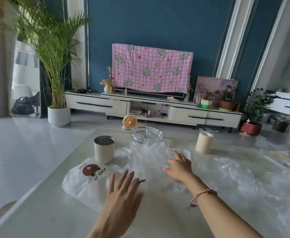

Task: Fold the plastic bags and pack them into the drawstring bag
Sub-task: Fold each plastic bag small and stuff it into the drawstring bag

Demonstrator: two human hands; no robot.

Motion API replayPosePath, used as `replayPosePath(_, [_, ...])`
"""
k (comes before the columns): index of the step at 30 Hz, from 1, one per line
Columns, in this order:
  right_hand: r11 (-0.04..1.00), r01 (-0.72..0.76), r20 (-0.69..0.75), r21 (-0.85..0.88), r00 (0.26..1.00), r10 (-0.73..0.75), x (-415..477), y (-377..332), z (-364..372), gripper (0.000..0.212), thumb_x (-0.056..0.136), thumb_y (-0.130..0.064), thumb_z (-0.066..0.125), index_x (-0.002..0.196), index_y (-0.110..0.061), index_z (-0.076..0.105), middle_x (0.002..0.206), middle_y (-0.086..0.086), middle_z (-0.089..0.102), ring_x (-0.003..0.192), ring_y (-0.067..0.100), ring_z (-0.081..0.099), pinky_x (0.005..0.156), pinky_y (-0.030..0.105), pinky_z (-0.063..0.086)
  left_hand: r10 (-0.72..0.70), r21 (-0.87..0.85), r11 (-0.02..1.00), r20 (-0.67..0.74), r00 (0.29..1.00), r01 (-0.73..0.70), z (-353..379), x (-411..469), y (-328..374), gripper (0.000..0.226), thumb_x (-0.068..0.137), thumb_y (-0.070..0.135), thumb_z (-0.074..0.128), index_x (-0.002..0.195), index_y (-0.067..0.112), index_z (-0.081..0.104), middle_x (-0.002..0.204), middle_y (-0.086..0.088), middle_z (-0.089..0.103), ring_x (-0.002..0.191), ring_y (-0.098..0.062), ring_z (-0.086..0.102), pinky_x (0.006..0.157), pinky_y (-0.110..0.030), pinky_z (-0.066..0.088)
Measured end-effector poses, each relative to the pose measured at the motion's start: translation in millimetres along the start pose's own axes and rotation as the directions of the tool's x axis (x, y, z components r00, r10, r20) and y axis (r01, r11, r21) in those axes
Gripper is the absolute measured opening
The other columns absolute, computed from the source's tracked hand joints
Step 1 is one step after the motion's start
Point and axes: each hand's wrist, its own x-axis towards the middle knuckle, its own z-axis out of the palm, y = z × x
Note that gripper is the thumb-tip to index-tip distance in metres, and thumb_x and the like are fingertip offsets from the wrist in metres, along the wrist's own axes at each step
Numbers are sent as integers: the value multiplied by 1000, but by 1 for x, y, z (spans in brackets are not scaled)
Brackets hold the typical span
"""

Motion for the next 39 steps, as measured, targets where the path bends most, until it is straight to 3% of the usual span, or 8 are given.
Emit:
replayPosePath(7, [872, 235, -465, 429, 885, -10, -37, -6, -42, 14, 84, -6, 64, 96, -7, 71, 105, 4, 69, 103, 17, 61, 83, 12, 36, -223, -469, 871, -111, 968, 147, -32, 10, 22, 33, 92, 58, 33, 110, 36, 51, 125, 12, 56, 121, 3, 44, 97, -11, 34])
replayPosePath(11, [575, 294, -341, 763, 940, -27, -109, -12, -74, 15, 80, -3, 69, 78, -18, 72, 82, -10, 72, 85, -3, 64, 78, 6, 44, -586, -787, 484, 33, 810, 382, -36, 2, 47, 49, 74, 65, 62, 114, 41, 47, 121, 15, 54, 114, 8, 48, 92, -5, 35])
replayPosePath(16, [250, 102, -80, 963, 992, -97, -159, -3, -75, 24, 81, 12, 60, 97, -5, 67, 78, 6, 67, 70, 21, 66, 65, 27, 56, -554, -802, -58, 521, 649, 594, -41, -3, 63, 100, 39, 66, 72, 128, 37, 38, 121, 9, 53, 118, -9, 52, 102, -27, 39])
replayPosePath(21, [237, 31, -28, 971, 999, -17, -169, 5, -52, 41, 83, 8, 60, 112, -20, 55, 85, 10, 66, 55, 19, 62, 48, 26, 50, -429, -783, 84, 530, 731, 617, -52, -4, 68, 37, 73, 34, 79, 104, 21, 64, 68, 20, 65, 68, 8, 58, 73, -11, 43])
replayPosePath(25, [468, 142, -231, 872, 963, 139, -164, 20, -43, 29, 86, -6, 63, 102, -30, 57, 93, 2, 67, 55, 2, 57, 44, 19, 43, -458, -791, 100, 501, 734, 603, -50, -3, 66, 16, 84, 17, 66, 89, 1, 66, 74, 4, 64, 70, -3, 58, 70, -13, 44])
replayPosePath(29, [839, 525, -857, 141, 489, -162, -169, 33, -58, 18, 87, -4, 58, 101, -15, 60, 89, 1, 65, 72, 15, 59, 63, 25, 47, -507, -811, 126, 442, 740, 571, -46, 2, 62, 20, 80, 22, 72, 76, 9, 58, 69, -1, 55, 72, -15, 51, 72, -26, 46])
replayPosePath(31, [783, 594, -834, -185, 327, -445, -182, 31, -54, 24, 85, -4, 56, 109, -9, 56, 92, 1, 62, 78, 18, 52, 71, 27, 42, -549, -826, 146, 390, 739, 544, -49, 3, 59, 15, 80, 21, 71, 75, 12, 61, 68, 2, 59, 72, -14, 53, 75, -30, 46])
replayPosePath(39, [474, 791, -422, -387, 305, -854, -219, -6, 25, 26, 93, -2, 36, 109, -13, 53, 64, -5, 57, 56, 13, 48, 60, 23, 42, -688, -730, 427, 120, 716, 533, -68, -2, 54, 24, 81, 4, 49, 86, 21, 66, 62, 19, 59, 51, 9, 51, 51, -6, 36])
